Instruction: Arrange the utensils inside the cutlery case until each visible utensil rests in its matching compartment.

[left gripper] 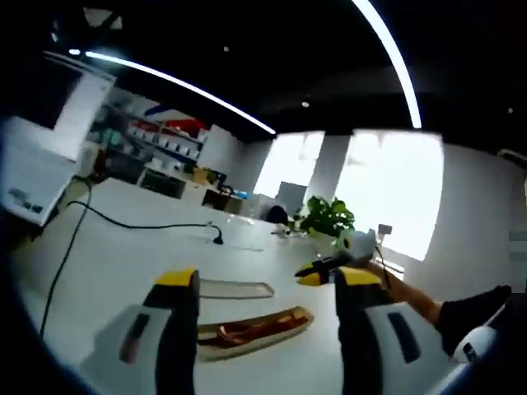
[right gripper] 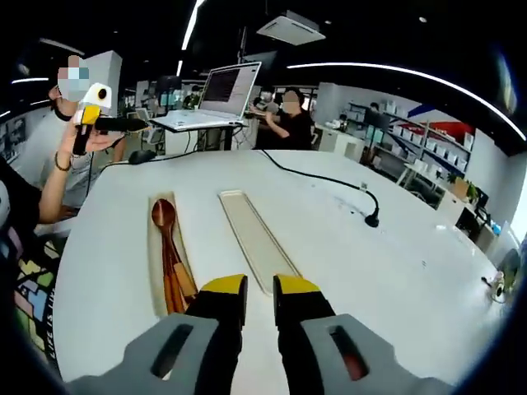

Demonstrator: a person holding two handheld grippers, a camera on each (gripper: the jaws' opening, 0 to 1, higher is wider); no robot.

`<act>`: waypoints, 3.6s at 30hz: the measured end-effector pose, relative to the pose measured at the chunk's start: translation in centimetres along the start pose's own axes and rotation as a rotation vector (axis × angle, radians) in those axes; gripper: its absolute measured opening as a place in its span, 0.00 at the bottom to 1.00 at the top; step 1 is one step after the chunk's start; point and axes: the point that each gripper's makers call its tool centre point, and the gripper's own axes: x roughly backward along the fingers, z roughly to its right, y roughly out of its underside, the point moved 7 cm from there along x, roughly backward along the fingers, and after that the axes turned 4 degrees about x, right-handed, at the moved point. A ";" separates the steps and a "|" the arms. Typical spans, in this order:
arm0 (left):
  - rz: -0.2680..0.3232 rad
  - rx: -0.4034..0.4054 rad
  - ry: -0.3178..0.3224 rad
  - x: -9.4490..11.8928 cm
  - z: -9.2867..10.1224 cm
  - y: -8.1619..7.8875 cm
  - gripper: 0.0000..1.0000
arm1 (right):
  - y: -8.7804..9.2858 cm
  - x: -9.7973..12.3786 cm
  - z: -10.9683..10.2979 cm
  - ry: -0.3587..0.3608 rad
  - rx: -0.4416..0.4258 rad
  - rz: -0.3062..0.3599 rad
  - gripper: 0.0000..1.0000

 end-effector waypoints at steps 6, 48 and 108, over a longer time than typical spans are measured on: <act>-0.129 0.024 -0.009 -3.3 -1.5 0.5 0.70 | 1.2 -0.3 -0.2 -0.020 -0.017 0.014 0.16; -0.437 0.155 -0.066 -13.1 -10.1 7.0 1.00 | 4.3 -5.9 2.2 -0.042 -0.152 0.020 0.26; -0.307 0.299 -0.005 -15.1 -8.4 2.9 0.05 | 4.5 -6.7 0.8 -0.047 -0.175 0.108 0.10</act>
